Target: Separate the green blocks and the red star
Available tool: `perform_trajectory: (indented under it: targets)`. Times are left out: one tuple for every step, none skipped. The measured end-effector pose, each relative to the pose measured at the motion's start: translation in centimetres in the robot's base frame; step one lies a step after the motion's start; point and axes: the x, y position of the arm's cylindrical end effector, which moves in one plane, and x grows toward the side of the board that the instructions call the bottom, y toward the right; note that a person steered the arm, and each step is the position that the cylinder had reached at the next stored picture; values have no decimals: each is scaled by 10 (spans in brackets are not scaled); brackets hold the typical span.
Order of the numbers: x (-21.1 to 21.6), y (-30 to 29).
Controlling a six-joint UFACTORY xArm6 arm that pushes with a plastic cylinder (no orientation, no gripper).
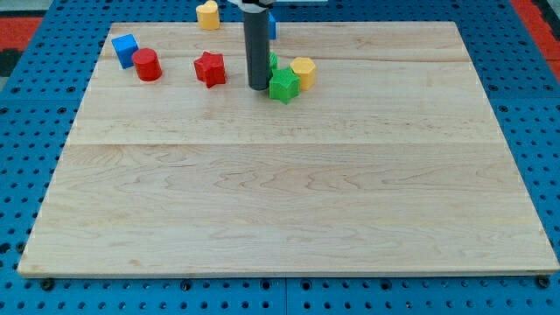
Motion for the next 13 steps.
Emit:
perform_trajectory:
  targets:
    - [25,21]
    - [11,68]
    - [-17,68]
    - [-38,92]
    - [-57,103]
    - [-60,155]
    - [-74,190]
    - [-97,156]
    - [-105,142]
    - [-64,205]
    - [1,164]
    - [21,73]
    - [21,17]
